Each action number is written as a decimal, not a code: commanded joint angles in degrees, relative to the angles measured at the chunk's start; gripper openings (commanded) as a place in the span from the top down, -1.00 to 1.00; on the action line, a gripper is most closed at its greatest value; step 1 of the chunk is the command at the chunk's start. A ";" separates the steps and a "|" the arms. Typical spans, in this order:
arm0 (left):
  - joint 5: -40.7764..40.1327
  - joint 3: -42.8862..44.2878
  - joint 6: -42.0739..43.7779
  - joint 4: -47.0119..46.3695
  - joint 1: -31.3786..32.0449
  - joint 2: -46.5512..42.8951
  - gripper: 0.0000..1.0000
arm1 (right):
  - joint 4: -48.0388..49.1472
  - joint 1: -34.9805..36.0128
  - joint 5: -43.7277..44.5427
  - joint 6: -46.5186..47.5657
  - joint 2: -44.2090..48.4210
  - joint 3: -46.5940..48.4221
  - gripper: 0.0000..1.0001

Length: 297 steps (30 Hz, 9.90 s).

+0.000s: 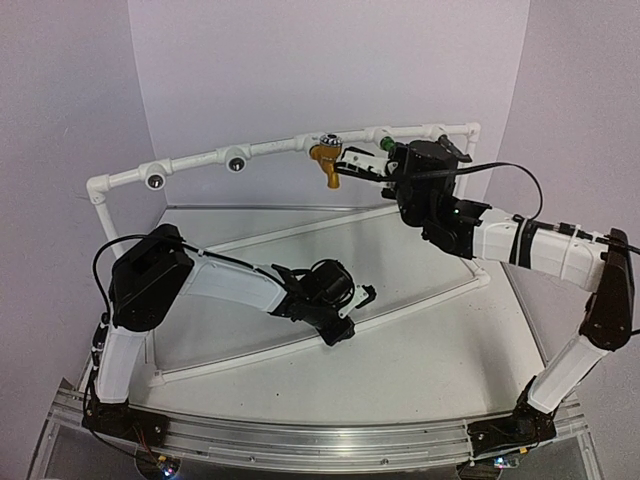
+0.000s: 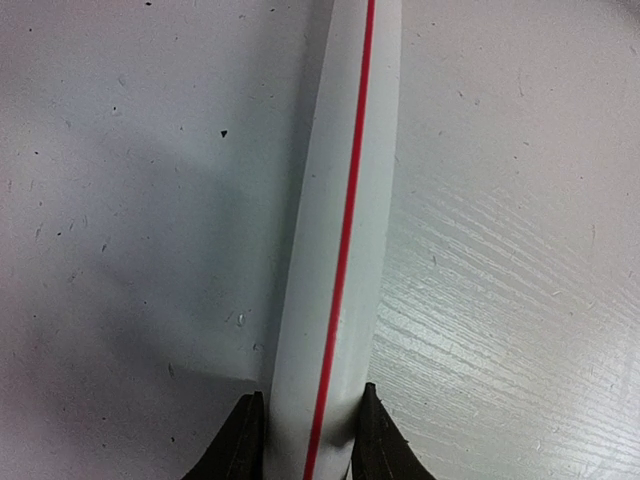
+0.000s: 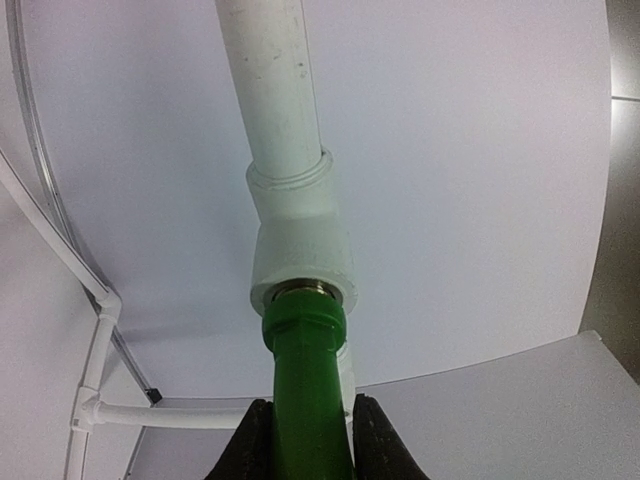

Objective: Install the water faucets

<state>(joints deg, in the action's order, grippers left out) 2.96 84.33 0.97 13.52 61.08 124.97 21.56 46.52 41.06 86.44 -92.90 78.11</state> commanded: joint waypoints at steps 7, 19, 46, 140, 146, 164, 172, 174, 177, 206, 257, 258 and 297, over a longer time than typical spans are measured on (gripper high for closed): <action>3.63 1.27 -7.37 2.32 3.57 4.67 1.00 | -5.15 -0.33 -2.19 -14.25 1.32 4.69 1.00; 3.22 0.89 -7.01 2.45 3.59 4.28 1.00 | -7.70 -0.45 -4.13 -23.19 0.47 7.98 1.00; 3.28 0.68 -6.78 2.44 3.87 3.79 1.00 | -11.09 -3.83 -7.78 -45.01 1.14 7.97 1.00; 4.58 2.62 -5.99 4.16 5.27 5.35 1.00 | -27.46 -20.52 -40.40 -111.98 -0.37 18.20 1.00; 4.68 2.93 -5.98 4.41 5.35 5.72 1.00 | -25.83 -21.37 -41.86 -116.43 -0.55 16.89 1.00; 4.77 3.43 -5.81 4.93 5.89 5.98 1.00 | -19.17 -23.10 -45.92 -132.81 -0.88 11.08 1.00; 4.77 3.56 -5.72 5.10 6.07 5.99 0.99 | -15.61 -23.28 -46.50 -140.67 -0.47 7.70 1.00; 4.76 3.65 -5.72 5.19 6.12 6.04 1.00 | -14.43 -23.28 -46.63 -142.86 -0.30 6.67 1.00; 4.66 3.84 -5.72 5.29 6.32 6.26 1.00 | -13.40 -23.26 -46.54 -146.14 -0.15 5.56 1.00; 4.63 5.08 -5.54 6.01 6.75 7.55 1.00 | -2.47 -22.27 -45.96 -162.65 3.95 -3.38 0.82; 0.65 6.84 -10.12 7.30 3.87 9.26 1.00 | -11.07 -18.93 -43.72 -151.61 18.72 -12.44 -0.97; 0.80 6.89 -10.12 7.35 3.87 9.30 1.00 | -11.45 -18.87 -43.67 -151.20 19.41 -12.74 -0.97; 1.96 7.73 -8.97 8.11 3.87 11.24 1.00 | -36.99 -4.68 -23.60 0.24 23.05 1.31 -0.73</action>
<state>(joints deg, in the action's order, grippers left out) 2.47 93.03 -3.55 16.96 64.45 130.30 -26.81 40.39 9.67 78.79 -68.24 81.72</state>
